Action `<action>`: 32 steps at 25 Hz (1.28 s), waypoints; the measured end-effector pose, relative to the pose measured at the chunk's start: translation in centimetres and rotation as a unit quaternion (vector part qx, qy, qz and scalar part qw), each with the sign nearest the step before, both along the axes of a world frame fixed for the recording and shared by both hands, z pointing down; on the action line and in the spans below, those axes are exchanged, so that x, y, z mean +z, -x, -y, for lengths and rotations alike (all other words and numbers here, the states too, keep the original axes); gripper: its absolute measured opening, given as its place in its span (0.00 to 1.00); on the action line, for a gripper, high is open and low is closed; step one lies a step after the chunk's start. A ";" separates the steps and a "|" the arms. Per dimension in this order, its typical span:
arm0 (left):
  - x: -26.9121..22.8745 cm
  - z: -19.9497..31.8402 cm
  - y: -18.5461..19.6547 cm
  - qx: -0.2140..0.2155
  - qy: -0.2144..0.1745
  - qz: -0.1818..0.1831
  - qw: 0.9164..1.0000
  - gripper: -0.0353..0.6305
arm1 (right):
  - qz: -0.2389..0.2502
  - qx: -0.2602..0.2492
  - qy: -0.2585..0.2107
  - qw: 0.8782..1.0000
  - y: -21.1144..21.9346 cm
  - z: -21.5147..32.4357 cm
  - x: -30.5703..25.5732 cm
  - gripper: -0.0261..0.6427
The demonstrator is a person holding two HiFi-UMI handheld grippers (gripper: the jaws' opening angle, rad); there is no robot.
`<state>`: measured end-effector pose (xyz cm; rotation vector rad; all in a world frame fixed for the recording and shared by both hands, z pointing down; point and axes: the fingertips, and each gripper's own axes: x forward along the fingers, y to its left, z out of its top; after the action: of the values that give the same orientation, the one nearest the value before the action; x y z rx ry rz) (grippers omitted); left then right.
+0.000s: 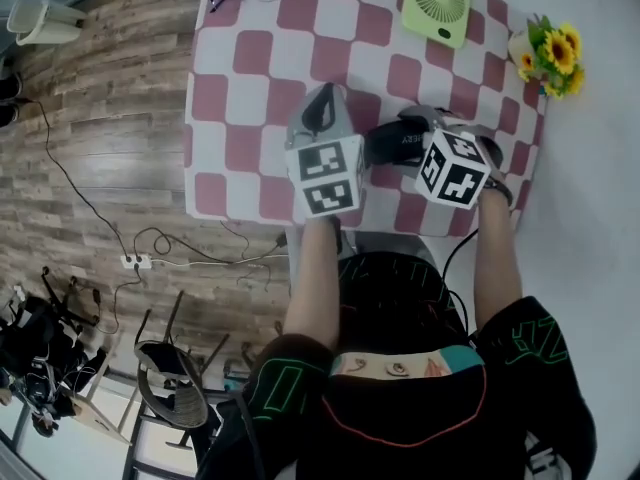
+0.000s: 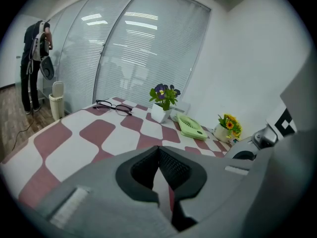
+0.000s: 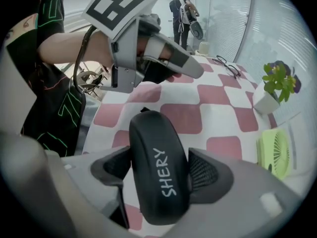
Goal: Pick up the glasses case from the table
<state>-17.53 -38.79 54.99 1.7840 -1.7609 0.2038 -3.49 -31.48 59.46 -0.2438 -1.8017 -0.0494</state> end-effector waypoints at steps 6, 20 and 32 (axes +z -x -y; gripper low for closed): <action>-1.2 1.1 0.9 0.020 -0.018 -0.001 1.000 0.06 | 0.005 -0.019 -0.012 1.000 0.1 0.1 0.3 0.58; -9.5 3.6 1.5 0.081 -0.097 0.036 0.991 0.06 | 0.200 0.260 -0.128 0.936 3.2 6.9 -5.6 0.55; -18.6 6.0 2.2 0.099 -0.192 0.083 0.973 0.06 | 0.467 0.498 -0.126 0.720 3.0 15.2 -19.0 0.55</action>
<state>-19.71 -44.79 36.42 2.2815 -1.8293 0.1004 -6.45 -46.65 40.41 1.1822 -2.6583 0.4207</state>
